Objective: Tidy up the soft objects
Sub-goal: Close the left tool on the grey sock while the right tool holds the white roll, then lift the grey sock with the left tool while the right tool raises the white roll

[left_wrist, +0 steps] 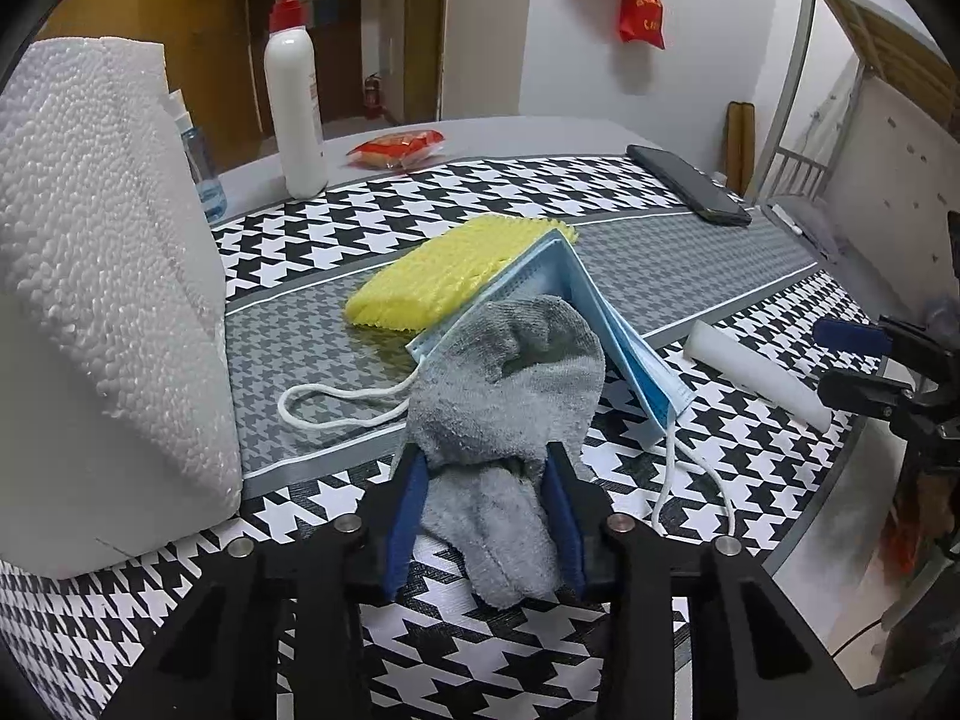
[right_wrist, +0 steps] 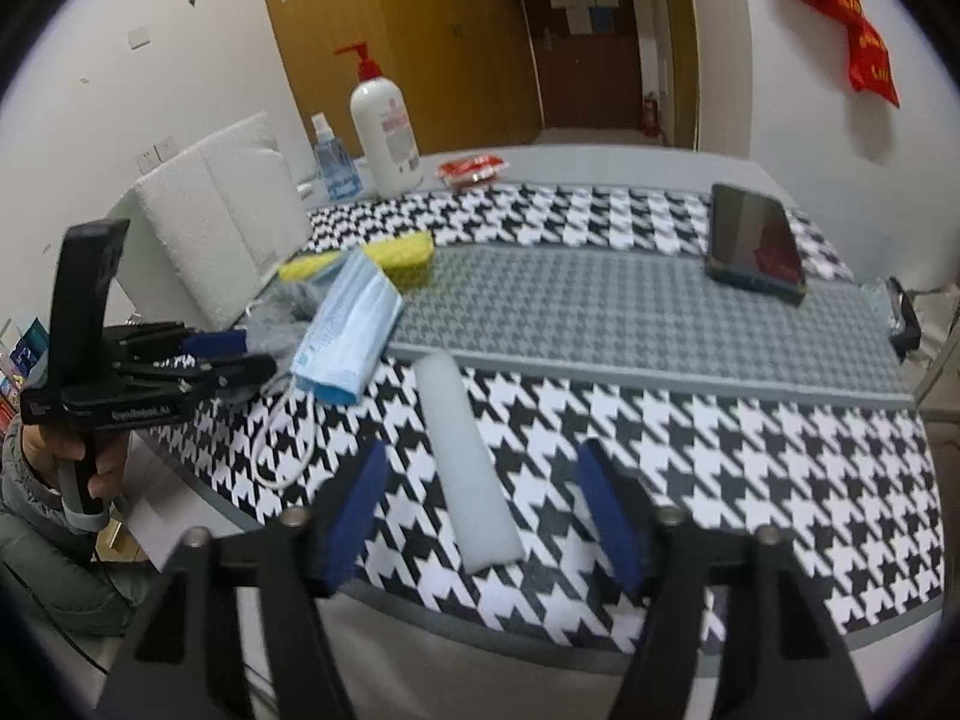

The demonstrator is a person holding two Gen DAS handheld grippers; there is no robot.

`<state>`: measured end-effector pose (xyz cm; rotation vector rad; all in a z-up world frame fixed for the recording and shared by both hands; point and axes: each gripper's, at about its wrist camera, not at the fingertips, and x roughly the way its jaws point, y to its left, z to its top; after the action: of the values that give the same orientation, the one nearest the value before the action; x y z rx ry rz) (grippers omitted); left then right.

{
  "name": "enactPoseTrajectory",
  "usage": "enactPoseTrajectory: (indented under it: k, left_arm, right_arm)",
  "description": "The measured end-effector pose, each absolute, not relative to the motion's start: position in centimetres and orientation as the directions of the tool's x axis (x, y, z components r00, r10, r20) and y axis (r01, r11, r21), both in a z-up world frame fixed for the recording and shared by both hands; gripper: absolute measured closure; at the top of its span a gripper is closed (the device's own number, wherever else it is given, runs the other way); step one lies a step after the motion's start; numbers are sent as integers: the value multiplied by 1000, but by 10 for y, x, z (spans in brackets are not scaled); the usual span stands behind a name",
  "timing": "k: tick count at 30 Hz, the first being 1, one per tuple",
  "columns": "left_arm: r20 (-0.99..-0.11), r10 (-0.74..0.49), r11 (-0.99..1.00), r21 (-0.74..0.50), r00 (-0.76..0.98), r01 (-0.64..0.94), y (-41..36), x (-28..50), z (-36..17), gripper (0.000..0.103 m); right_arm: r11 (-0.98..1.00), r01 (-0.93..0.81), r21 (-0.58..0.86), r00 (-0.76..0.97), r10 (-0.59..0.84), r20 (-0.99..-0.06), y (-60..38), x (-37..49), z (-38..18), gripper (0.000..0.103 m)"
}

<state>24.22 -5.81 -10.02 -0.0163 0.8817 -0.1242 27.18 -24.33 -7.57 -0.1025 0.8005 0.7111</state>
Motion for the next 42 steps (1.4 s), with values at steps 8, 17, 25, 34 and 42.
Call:
enactPoseTrajectory:
  k: [8, 17, 25, 34, 42]
  left_arm:
    - [-760, -141, 990, -89, 634, 113, -56, 242, -99, 86]
    - [-759, -145, 989, -85, 634, 125, -55, 241, -100, 86]
    - [-762, -165, 986, -104, 626, 133, -53, 243, -100, 86]
    - [-766, -173, 984, -102, 620, 148, -53, 244, -100, 86]
    - [-765, -191, 980, -114, 615, 162, -53, 243, -99, 86]
  right_arm:
    - [760, -639, 116, 474, 508, -719, -225, 276, -81, 32]
    - [782, -619, 77, 476, 451, -755, -217, 281, -90, 32]
    - [789, -612, 50, 475, 417, -774, -212, 283, -95, 32]
    - [794, -607, -12, 497, 368, -786, -206, 277, -94, 58]
    - [787, -616, 18, 465, 382, -799, -204, 273, -91, 78]
